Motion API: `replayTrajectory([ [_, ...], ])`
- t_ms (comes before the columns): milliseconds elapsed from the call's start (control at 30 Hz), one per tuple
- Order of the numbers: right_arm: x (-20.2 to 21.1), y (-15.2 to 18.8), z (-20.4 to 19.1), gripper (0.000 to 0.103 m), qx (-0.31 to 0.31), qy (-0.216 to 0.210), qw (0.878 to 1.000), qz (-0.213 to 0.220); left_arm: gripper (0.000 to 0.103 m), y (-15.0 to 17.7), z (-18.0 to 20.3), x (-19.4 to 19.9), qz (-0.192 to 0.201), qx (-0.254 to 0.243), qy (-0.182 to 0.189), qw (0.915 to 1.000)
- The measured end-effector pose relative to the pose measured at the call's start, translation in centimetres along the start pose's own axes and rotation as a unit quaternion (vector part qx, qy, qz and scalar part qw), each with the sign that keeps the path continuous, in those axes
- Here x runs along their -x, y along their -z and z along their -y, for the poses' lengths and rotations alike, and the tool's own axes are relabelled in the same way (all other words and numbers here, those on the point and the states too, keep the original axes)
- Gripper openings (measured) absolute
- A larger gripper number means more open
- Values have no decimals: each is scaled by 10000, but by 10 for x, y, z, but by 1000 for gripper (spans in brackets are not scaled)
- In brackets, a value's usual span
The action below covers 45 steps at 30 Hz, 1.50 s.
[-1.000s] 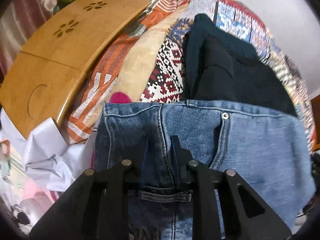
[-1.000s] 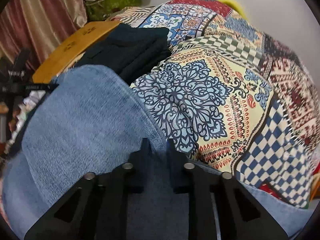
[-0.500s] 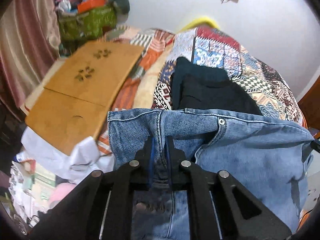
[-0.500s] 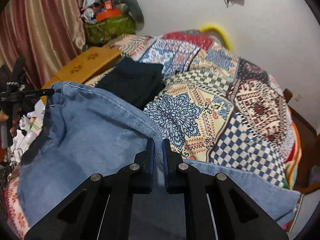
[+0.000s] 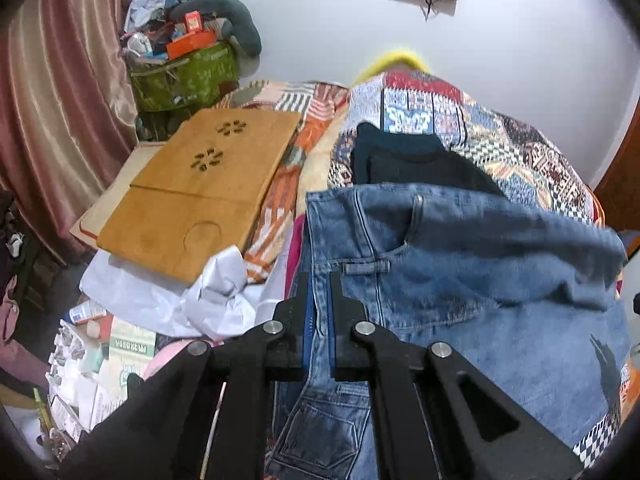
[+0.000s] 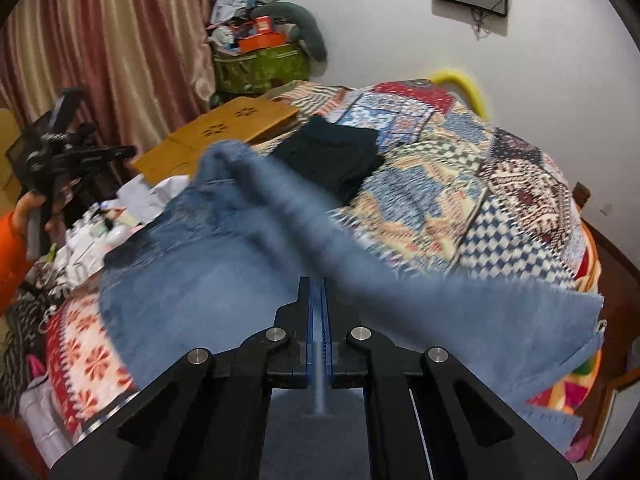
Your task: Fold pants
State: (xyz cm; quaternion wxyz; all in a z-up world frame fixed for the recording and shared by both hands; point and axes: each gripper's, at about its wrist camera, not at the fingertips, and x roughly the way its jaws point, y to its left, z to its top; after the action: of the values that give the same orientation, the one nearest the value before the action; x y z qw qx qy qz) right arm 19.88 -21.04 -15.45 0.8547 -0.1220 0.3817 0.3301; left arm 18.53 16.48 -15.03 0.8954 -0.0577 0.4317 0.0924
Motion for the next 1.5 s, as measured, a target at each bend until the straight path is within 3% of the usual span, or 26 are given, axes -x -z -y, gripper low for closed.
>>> replayTrajectory([
  [100,2,9,-9,3,108,79,9999,17,31,-5,8,-16,-274,43,167,9995],
  [133,1,9,-10,3,160,179,9997,3,46,-6,10,-20,-295,74,183,9994],
  [167,0,8,-10,3,186,253,9995,-2,54,-8,11,-25,-291,121,196,9993],
  [333,-11,-9,20,11,-179,422,9989,-49,54,-27,16,-63,-540,451,439,9966],
  [500,-29,-31,62,47,-751,489,9959,89,54,-45,15,-118,-961,724,532,9913],
  [600,-48,-46,85,50,-1097,361,9933,83,54,-51,12,-147,-1176,852,648,9873],
  [767,-87,-70,114,61,-1493,-226,9885,-126,54,-55,13,-185,-1434,965,864,9811],
  [967,-127,-80,108,61,-1412,-575,9870,-517,53,-55,16,-213,-1450,1004,835,9808],
  [1067,-142,-80,97,61,-1144,-665,9888,-685,36,-51,20,-218,-1390,967,803,9823],
  [1133,-150,-78,88,61,-956,-525,9911,-769,33,-49,22,-219,-1364,1012,711,9829],
  [1200,-157,-76,82,41,-831,-517,9914,-865,25,-50,28,-216,-1311,883,604,9856],
  [1233,-159,-74,82,36,-804,-536,9910,-925,21,-50,30,-214,-1283,807,554,9869],
  [1300,-156,-72,79,9,-727,-329,9933,-839,12,-52,31,-207,-1212,715,461,9890],
  [1500,-104,-72,64,7,-408,191,9989,-102,10,-62,19,-152,-718,893,656,9913],
])
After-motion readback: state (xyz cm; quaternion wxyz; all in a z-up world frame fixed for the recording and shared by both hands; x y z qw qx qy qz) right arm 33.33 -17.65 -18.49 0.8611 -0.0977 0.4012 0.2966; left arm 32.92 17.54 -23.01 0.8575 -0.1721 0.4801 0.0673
